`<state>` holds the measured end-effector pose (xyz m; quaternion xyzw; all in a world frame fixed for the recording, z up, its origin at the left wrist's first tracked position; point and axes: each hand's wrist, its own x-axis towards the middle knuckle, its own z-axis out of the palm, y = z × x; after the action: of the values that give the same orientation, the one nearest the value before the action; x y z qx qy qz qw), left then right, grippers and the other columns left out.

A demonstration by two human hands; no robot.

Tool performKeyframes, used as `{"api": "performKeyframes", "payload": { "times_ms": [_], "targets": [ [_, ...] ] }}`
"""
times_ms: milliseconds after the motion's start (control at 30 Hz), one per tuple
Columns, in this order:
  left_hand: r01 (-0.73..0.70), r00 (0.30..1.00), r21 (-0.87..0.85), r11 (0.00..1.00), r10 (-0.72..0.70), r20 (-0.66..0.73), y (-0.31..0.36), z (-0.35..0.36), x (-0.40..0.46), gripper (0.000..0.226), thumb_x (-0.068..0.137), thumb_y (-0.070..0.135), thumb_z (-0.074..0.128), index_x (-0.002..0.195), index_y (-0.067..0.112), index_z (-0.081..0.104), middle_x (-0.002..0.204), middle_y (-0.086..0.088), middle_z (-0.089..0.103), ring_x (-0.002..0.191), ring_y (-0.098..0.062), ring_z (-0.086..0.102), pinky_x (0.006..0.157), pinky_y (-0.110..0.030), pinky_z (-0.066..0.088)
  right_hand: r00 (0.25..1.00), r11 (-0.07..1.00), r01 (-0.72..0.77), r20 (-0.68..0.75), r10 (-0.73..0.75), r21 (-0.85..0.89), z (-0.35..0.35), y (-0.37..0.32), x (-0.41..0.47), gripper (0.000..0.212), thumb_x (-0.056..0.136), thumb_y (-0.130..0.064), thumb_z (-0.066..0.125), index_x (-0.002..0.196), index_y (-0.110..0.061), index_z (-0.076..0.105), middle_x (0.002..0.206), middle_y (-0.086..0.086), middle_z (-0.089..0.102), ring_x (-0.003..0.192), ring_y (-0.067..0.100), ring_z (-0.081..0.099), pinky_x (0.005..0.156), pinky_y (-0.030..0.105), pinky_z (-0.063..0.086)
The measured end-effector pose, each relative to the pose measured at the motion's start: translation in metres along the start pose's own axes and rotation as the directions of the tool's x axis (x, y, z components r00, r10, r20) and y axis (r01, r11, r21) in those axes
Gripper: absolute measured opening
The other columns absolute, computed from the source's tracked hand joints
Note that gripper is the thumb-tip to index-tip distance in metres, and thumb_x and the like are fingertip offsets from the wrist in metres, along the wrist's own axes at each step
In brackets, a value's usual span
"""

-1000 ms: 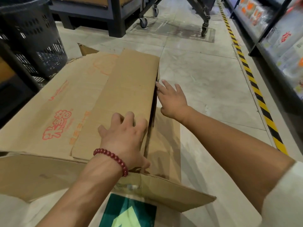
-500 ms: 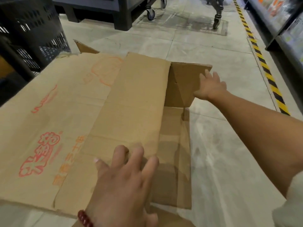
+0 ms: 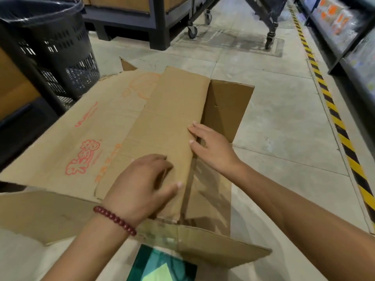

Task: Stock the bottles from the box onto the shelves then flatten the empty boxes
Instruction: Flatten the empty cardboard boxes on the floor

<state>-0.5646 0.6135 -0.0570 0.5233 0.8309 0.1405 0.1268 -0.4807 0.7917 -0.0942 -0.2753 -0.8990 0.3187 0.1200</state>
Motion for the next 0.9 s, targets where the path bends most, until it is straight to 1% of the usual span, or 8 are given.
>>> {"api": "performKeyframes", "payload": {
  "times_ms": [133, 233, 367, 500, 567, 700, 833, 900],
  "targets": [
    [0.305, 0.934, 0.124, 0.944, -0.271, -0.233, -0.023, -0.008, 0.0, 0.08, 0.07, 0.074, 0.044, 0.126, 0.016, 0.046, 0.126, -0.012, 0.049, 0.114, -0.031, 0.047, 0.093, -0.043, 0.042, 0.999, 0.993, 0.003, 0.045, 0.002, -0.116, -0.009, -0.004, -0.002, 0.048, 0.098, -0.024, 0.042, 0.145, -0.016, 0.035, 0.155, 0.001, 0.027, 0.144, 0.016, 0.022, 0.114, 0.022, 0.013],
    [0.464, 0.86, -0.096, 0.881, -0.473, -0.19, -0.026, -0.018, -0.003, 0.089, 0.067, 0.063, 0.066, 0.136, 0.014, 0.037, 0.131, -0.012, 0.051, 0.115, -0.031, 0.049, 0.091, -0.041, 0.043, 0.997, 0.998, -0.029, 0.065, 0.033, -0.059, -0.014, -0.014, -0.011, 0.047, 0.099, -0.025, 0.042, 0.144, -0.013, 0.037, 0.153, 0.003, 0.032, 0.141, 0.017, 0.027, 0.111, 0.021, 0.019],
    [0.16, 0.852, -0.481, 0.862, -0.367, -0.374, 0.0, -0.04, -0.02, 0.044, 0.076, 0.035, 0.072, 0.117, 0.025, 0.059, 0.099, 0.015, 0.064, 0.087, -0.004, 0.056, 0.067, -0.017, 0.043, 0.969, 0.972, -0.124, -0.186, 0.162, 0.198, -0.028, -0.027, -0.03, 0.042, 0.099, -0.029, 0.044, 0.139, -0.016, 0.044, 0.142, -0.003, 0.046, 0.132, 0.012, 0.04, 0.1, 0.018, 0.029],
    [-0.032, 0.964, -0.749, 0.662, -0.178, -0.198, 0.044, -0.042, -0.018, 0.036, 0.074, 0.062, 0.061, 0.1, 0.038, 0.069, 0.097, 0.029, 0.068, 0.091, 0.015, 0.058, 0.071, -0.004, 0.042, 0.852, 0.906, -0.058, -0.453, 0.263, 0.419, -0.061, -0.034, -0.056, 0.036, 0.097, -0.029, 0.047, 0.131, -0.022, 0.052, 0.131, -0.008, 0.055, 0.12, 0.005, 0.049, 0.1, 0.019, 0.041],
    [0.076, 0.996, -0.592, 0.802, -0.088, 0.009, 0.057, -0.017, -0.009, 0.056, 0.081, 0.07, 0.043, 0.119, 0.033, 0.061, 0.122, 0.014, 0.061, 0.111, -0.002, 0.055, 0.083, -0.015, 0.038, 0.811, 0.871, 0.003, -0.511, 0.285, 0.491, -0.078, -0.034, -0.071, 0.033, 0.096, -0.028, 0.049, 0.127, -0.02, 0.055, 0.117, -0.012, 0.06, 0.106, 0.0, 0.054, 0.087, 0.007, 0.042],
    [-0.031, 0.97, 0.083, 0.996, 0.009, 0.243, 0.052, 0.044, -0.025, 0.053, 0.082, 0.074, 0.017, 0.132, 0.06, 0.032, 0.157, 0.011, 0.009, 0.146, -0.021, 0.002, 0.116, -0.049, 0.012, 0.881, 0.861, -0.173, -0.314, 0.352, 0.479, -0.08, -0.025, -0.102, 0.053, 0.088, -0.04, 0.056, 0.138, -0.027, 0.042, 0.14, -0.005, 0.044, 0.127, 0.013, 0.042, 0.106, 0.039, 0.039],
    [-0.101, 0.984, 0.149, 0.984, 0.076, 0.164, 0.038, 0.056, -0.028, 0.105, 0.055, 0.08, -0.029, 0.139, 0.052, 0.026, 0.157, 0.014, -0.008, 0.142, -0.016, -0.02, 0.114, -0.043, -0.006, 0.936, 0.927, -0.351, 0.011, 0.352, 0.131, -0.051, -0.023, -0.149, 0.072, 0.088, -0.047, 0.055, 0.148, -0.036, 0.019, 0.157, -0.01, 0.013, 0.144, 0.014, 0.012, 0.116, 0.037, 0.021],
    [-0.125, 0.988, 0.108, 0.986, 0.114, 0.106, 0.033, 0.058, -0.02, 0.097, 0.063, 0.078, -0.022, 0.144, 0.045, 0.019, 0.158, 0.009, -0.002, 0.143, -0.015, -0.014, 0.113, -0.038, -0.005, 0.938, 0.947, -0.318, 0.13, 0.321, -0.042, -0.034, -0.023, -0.17, 0.065, 0.091, -0.051, 0.047, 0.147, -0.041, 0.016, 0.158, -0.015, 0.005, 0.145, 0.014, 0.002, 0.116, 0.038, 0.017]
  ]
}}
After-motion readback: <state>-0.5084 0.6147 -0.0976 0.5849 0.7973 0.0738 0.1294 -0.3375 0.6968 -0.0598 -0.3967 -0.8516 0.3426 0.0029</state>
